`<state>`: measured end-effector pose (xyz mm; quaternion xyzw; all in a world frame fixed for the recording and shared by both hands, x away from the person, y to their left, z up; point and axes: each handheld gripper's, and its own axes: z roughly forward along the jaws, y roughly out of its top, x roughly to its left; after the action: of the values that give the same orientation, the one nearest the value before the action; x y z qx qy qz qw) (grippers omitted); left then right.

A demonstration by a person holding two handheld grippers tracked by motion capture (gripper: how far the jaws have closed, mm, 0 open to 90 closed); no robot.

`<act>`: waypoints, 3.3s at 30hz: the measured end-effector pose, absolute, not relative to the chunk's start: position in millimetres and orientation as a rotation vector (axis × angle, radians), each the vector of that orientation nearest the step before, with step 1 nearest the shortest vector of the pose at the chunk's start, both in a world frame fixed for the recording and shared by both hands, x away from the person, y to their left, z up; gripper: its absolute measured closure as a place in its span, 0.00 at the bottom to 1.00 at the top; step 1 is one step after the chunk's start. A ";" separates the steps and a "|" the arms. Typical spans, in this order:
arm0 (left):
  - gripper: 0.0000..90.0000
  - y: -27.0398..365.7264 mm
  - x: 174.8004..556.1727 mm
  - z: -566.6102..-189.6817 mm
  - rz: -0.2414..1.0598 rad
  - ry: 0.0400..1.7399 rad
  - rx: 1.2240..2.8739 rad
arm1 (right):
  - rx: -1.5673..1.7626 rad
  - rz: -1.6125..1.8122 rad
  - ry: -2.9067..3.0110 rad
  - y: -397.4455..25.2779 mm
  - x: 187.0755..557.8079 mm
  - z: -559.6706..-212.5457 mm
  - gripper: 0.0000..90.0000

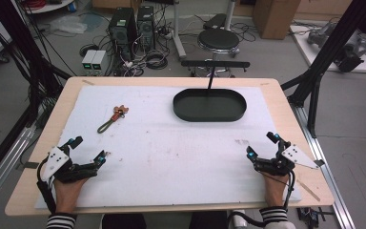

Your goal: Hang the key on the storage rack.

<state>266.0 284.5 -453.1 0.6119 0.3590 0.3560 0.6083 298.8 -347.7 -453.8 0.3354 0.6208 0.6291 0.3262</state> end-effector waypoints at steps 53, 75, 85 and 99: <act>0.02 298.4 363.2 -351.6 0.581 0.905 1.910 | 0.878 1.644 1.631 -347.1 298.6 -453.8 0.00; 0.02 271.7 447.8 -353.6 0.477 1.059 2.416 | 0.884 1.643 1.636 -346.8 299.1 -453.6 0.00; 0.14 260.2 468.0 -369.6 0.428 1.133 2.500 | 0.889 1.645 1.635 -346.9 298.9 -453.6 0.00; 0.24 256.6 479.5 -392.6 0.311 1.201 2.583 | 0.888 1.648 1.630 -347.4 299.3 -453.7 0.01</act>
<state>479.5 256.6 -392.6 0.8929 0.4150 0.1074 0.1377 299.3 -347.4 -453.7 0.3383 0.6213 0.6282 0.3239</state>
